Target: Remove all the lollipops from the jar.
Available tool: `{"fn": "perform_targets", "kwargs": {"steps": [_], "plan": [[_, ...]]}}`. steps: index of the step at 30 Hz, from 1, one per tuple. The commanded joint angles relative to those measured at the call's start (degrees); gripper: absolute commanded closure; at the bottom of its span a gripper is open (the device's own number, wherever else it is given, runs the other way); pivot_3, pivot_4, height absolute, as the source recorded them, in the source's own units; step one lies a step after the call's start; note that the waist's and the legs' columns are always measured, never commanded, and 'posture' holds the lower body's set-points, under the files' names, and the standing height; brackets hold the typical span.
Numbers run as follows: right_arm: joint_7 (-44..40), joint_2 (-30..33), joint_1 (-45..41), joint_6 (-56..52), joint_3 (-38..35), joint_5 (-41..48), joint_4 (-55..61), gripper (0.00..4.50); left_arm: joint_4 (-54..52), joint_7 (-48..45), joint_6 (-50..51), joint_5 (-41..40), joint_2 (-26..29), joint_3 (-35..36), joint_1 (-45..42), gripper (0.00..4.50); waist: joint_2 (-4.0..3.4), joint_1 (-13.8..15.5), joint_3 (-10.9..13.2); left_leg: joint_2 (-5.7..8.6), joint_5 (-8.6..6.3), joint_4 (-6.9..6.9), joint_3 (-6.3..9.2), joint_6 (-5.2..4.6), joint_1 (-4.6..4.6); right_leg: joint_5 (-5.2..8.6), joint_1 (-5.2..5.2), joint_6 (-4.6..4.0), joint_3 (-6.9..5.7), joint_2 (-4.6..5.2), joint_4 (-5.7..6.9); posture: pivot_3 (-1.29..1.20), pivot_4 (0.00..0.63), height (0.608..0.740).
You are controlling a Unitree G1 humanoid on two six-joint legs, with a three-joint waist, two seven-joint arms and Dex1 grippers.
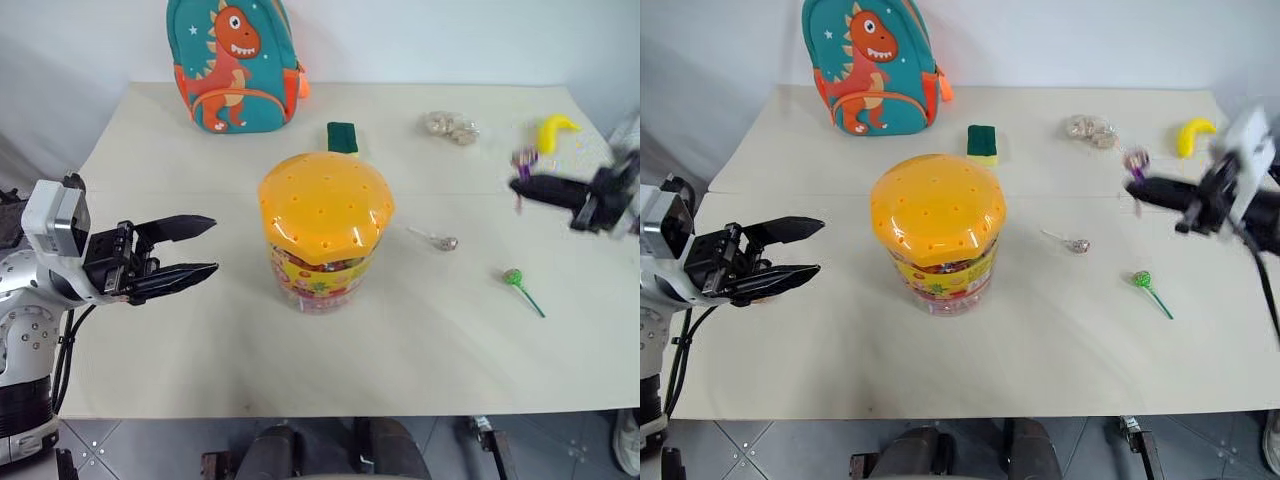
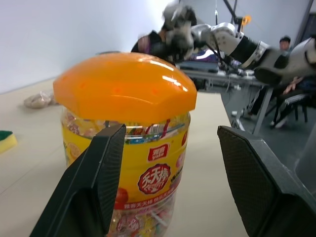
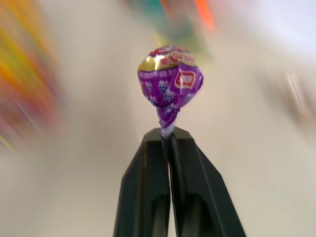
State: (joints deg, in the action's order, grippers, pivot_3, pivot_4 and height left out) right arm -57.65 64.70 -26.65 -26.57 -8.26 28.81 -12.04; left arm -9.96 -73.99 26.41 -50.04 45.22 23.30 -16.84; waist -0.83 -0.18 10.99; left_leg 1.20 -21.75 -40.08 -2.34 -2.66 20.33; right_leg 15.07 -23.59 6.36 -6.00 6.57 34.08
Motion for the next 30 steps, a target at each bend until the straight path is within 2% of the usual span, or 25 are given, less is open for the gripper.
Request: {"fn": "perform_targets", "kwargs": {"steps": [1,4,7,10,15,19,21,22,25,27,30], "plan": [[2.5,0.2,0.7,2.3,4.7,-9.5,-5.0,4.47,-0.8,-1.3,-1.7,1.3,0.6,-0.5,2.0,1.35,-0.12,-0.4,0.0,-0.03,0.0,0.01,-0.08,0.01,-0.04,0.0,0.0,0.0,0.0,-0.01,0.02,0.0,0.15,0.74],[5.9,-1.2,0.2,6.2,11.0,-19.3,-11.7,4.47,-1.3,-1.0,-1.8,1.3,0.4,-0.8,2.8,1.35,-0.16,-0.6,0.1,-0.09,0.03,0.0,-0.12,0.07,-0.09,0.02,-0.05,-0.03,0.01,-0.02,0.14,0.0,0.15,0.74],[8.5,-3.9,-1.2,9.4,11.5,-22.6,-18.5,4.47,-1.7,-0.7,-1.6,1.1,0.6,-0.9,2.9,1.35,-0.17,-0.7,0.0,-0.08,0.04,-0.03,-0.08,0.1,-0.1,0.03,-0.03,-0.05,0.06,0.0,0.16,0.0,0.15,0.74],[6.1,-4.6,-0.8,9.8,10.3,-22.2,-20.1,3.8,-1.8,0.5,-1.5,1.1,1.1,0.0,2.7,1.35,-0.15,-0.7,0.0,-0.08,0.04,-0.09,0.0,0.1,-0.12,0.02,0.06,-0.04,0.08,0.01,0.12,0.0,0.15,0.74],[3.3,-4.0,2.0,11.0,7.4,-21.1,-18.2,2.22,-0.9,1.5,-2.2,2.2,1.9,1.0,3.3,1.35,-0.13,-0.2,0.0,-0.11,0.02,-0.08,0.19,0.14,-0.1,0.04,0.1,-0.07,0.06,0.0,0.08,0.0,0.15,0.74],[-1.5,-2.4,4.6,18.6,0.0,-17.1,-16.9,0.9,1.0,2.0,-4.6,4.4,1.7,2.4,5.1,1.35,-0.15,0.0,0.0,-0.11,0.01,-0.07,0.18,0.15,-0.09,0.04,0.1,-0.07,0.06,-0.03,0.05,0.0,0.15,0.74],[-6.4,-2.0,6.5,23.1,-4.7,-13.2,-15.8,0.21,2.1,2.8,-6.0,5.6,1.4,3.1,5.7,1.35,-0.22,0.1,0.1,-0.1,0.02,-0.08,0.15,0.14,-0.07,0.04,0.09,-0.07,0.03,-0.03,0.07,0.0,0.15,0.74],[-9.7,-2.5,7.2,24.9,-7.6,-10.0,-14.9,0.01,2.8,3.2,-6.8,6.3,1.4,3.5,6.0,1.35,-0.24,0.1,0.1,-0.07,0.02,-0.08,0.14,0.13,-0.07,0.03,0.09,-0.06,0.02,-0.04,0.07,0.0,0.15,0.74],[-15.1,-3.4,8.7,27.6,-13.7,-4.1,-12.1,0.01,4.1,4.8,-8.6,8.4,1.6,4.1,7.0,1.35,-0.25,0.1,0.1,-0.07,0.02,-0.08,0.12,0.12,-0.09,0.02,0.1,-0.05,0.02,-0.04,0.08,0.0,0.15,0.74],[-15.8,-5.4,8.6,26.8,-17.0,0.9,-5.4,0.01,5.2,5.0,-11.2,9.5,0.9,4.9,7.7,1.35,-0.25,0.1,0.1,-0.1,0.02,-0.08,0.14,0.13,-0.1,0.02,0.1,-0.05,0.02,-0.03,0.09,0.0,0.15,0.74],[-15.5,-9.1,11.2,22.9,-17.0,7.0,7.9,0.01,6.1,4.9,-12.2,10.5,1.0,4.9,9.0,1.35,-0.25,0.0,0.1,-0.15,0.0,-0.06,0.18,0.17,-0.12,0.03,0.1,-0.06,0.06,-0.03,0.09,0.0,0.15,0.74]]}}
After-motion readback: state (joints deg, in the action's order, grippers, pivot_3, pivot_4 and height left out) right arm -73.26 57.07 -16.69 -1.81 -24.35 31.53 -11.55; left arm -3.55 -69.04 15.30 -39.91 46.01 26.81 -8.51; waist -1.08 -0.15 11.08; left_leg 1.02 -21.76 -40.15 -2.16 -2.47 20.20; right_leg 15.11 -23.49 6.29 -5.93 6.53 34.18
